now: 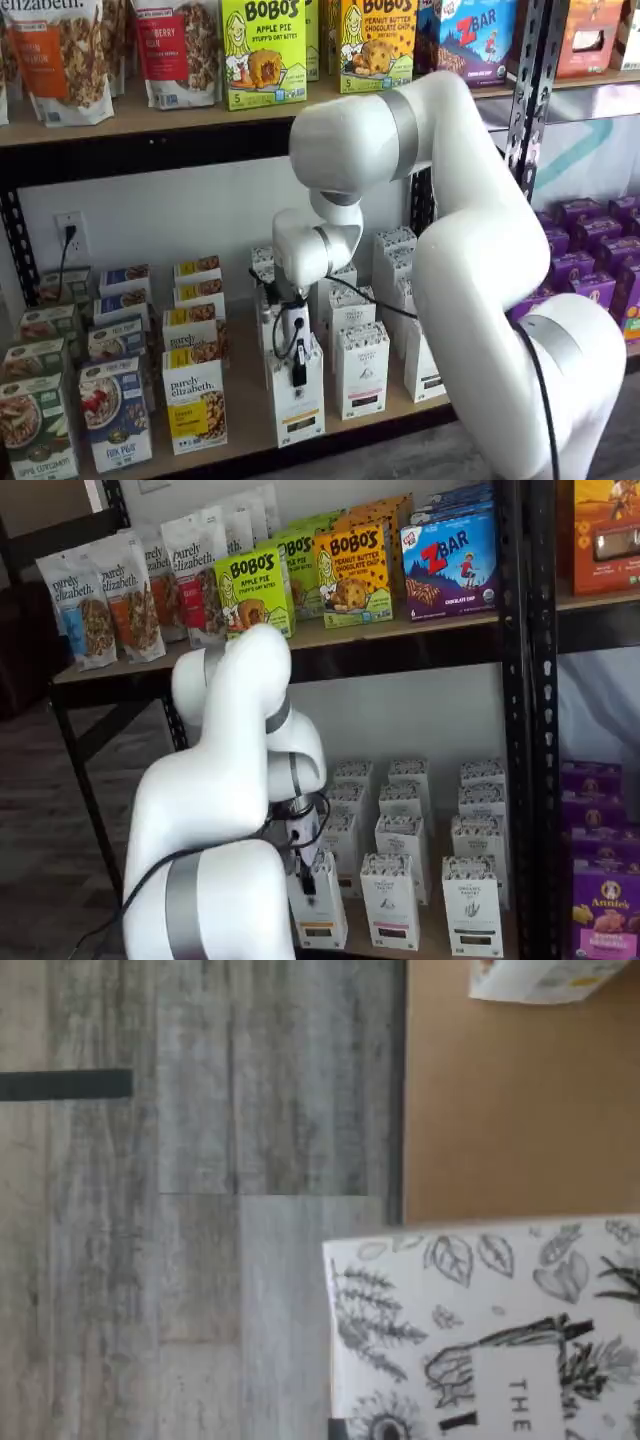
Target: Pick up the white box with a yellow strip in the middle, on the bottom shelf, the fourth box from the left
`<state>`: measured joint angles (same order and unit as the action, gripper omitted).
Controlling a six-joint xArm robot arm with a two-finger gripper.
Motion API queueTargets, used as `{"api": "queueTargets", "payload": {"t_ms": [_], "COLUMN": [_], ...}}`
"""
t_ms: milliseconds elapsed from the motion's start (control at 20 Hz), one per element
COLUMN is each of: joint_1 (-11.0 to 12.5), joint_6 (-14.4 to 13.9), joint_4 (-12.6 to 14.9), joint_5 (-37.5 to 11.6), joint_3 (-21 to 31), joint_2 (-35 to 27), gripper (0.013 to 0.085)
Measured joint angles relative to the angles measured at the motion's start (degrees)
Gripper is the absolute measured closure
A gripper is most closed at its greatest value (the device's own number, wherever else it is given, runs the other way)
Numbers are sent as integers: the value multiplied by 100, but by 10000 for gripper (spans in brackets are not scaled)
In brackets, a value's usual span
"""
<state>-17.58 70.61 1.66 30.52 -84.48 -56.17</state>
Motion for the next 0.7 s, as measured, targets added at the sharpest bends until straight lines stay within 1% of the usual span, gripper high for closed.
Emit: {"api": "queueTargets", "payload": {"t_ms": [100, 300, 450, 700], "joint_1": [-83, -231, -323, -427], "joint_6": [-131, -236, -203, -307], "joint_4": [57, 5, -137, -133], "joint_5": [-81, -158, -201, -527], "joint_3": [274, 705, 1035, 1786], "joint_2": [177, 494, 778, 1424], "gripper": [490, 490, 490, 490]}}
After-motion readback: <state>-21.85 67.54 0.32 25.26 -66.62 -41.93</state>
